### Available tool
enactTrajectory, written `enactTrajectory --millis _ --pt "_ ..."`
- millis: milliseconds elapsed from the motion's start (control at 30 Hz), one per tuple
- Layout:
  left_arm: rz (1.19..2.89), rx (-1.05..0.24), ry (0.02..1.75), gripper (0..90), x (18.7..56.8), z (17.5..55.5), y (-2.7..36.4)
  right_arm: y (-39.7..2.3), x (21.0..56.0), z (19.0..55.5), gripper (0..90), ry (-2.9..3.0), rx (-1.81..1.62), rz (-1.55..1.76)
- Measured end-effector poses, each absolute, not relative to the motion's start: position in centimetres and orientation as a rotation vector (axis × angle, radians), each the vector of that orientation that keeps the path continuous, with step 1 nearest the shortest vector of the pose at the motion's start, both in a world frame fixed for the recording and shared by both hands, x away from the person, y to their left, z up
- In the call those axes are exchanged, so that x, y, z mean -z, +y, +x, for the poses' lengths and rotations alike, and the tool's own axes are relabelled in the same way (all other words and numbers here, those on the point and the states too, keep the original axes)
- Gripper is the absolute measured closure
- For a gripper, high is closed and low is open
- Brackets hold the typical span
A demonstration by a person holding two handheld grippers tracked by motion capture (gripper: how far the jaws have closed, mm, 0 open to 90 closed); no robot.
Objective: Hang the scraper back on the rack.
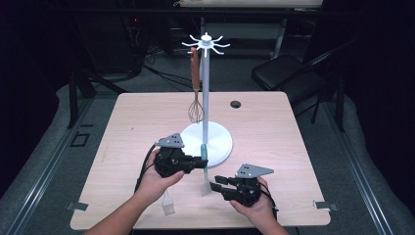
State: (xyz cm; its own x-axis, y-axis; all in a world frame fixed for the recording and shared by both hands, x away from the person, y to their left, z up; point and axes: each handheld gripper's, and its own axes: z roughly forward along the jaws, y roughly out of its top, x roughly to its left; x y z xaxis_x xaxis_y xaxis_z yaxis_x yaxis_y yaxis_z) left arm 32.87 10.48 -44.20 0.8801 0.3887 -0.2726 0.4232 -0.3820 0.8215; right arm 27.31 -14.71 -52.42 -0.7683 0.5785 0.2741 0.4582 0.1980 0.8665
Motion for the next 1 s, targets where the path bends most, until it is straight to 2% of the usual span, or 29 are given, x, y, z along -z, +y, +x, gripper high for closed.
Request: enactTrajectory --millis 333,1000 --pt "2.023 0.026 0.567 83.5 40.5 34.6 10.9 -17.4 53.0 28.5 63.4 2.278 -1.570 1.142" --pt "2.038 0.021 0.572 83.5 35.1 37.4 11.9 -18.5 54.2 29.6 61.7 2.283 -1.432 1.244"
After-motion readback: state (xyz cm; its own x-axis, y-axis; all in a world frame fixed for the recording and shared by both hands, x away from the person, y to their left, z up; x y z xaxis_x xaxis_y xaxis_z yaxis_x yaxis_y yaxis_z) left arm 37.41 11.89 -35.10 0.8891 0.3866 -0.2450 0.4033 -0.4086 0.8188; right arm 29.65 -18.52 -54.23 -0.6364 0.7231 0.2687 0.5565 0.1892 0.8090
